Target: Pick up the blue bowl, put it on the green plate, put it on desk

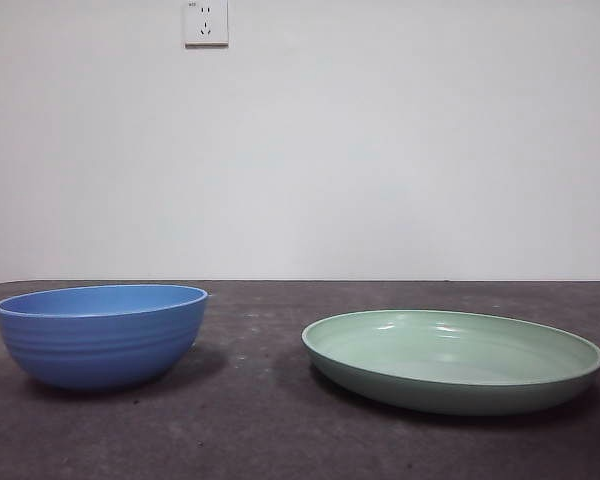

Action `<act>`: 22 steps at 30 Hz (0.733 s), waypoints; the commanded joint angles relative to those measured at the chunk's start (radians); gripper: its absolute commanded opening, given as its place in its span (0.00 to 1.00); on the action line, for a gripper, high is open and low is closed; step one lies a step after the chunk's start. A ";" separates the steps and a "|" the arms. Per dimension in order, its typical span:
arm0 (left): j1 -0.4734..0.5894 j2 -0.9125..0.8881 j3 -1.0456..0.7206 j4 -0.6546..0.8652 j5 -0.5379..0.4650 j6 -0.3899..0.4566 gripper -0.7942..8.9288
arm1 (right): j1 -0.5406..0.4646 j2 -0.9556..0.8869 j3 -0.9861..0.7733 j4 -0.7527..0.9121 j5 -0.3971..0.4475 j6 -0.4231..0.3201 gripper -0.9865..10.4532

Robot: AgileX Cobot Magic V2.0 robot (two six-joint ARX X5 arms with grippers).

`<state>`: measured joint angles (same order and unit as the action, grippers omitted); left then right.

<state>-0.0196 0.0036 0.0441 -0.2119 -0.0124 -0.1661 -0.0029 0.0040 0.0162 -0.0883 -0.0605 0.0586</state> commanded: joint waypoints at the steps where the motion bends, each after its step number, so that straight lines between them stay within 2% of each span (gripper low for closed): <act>1: 0.000 0.000 0.005 0.016 0.021 -0.061 0.10 | 0.000 0.000 0.002 0.013 -0.003 0.084 0.13; 4: 0.000 0.002 0.029 0.020 0.041 -0.174 0.10 | 0.000 0.000 0.039 -0.018 -0.013 0.167 0.12; 7: -0.002 0.004 0.068 0.016 0.081 -0.211 0.10 | 0.001 0.000 0.110 -0.064 -0.023 0.220 0.12; 14: -0.001 0.080 0.252 -0.076 0.089 -0.212 0.10 | 0.001 0.081 0.332 -0.219 -0.176 0.273 0.12; 22: -0.001 0.265 0.520 -0.134 0.121 -0.159 0.10 | 0.001 0.243 0.536 -0.364 -0.305 0.270 0.12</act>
<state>-0.0200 0.2470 0.5278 -0.3481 0.0952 -0.3496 -0.0029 0.2352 0.5335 -0.4553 -0.3527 0.3195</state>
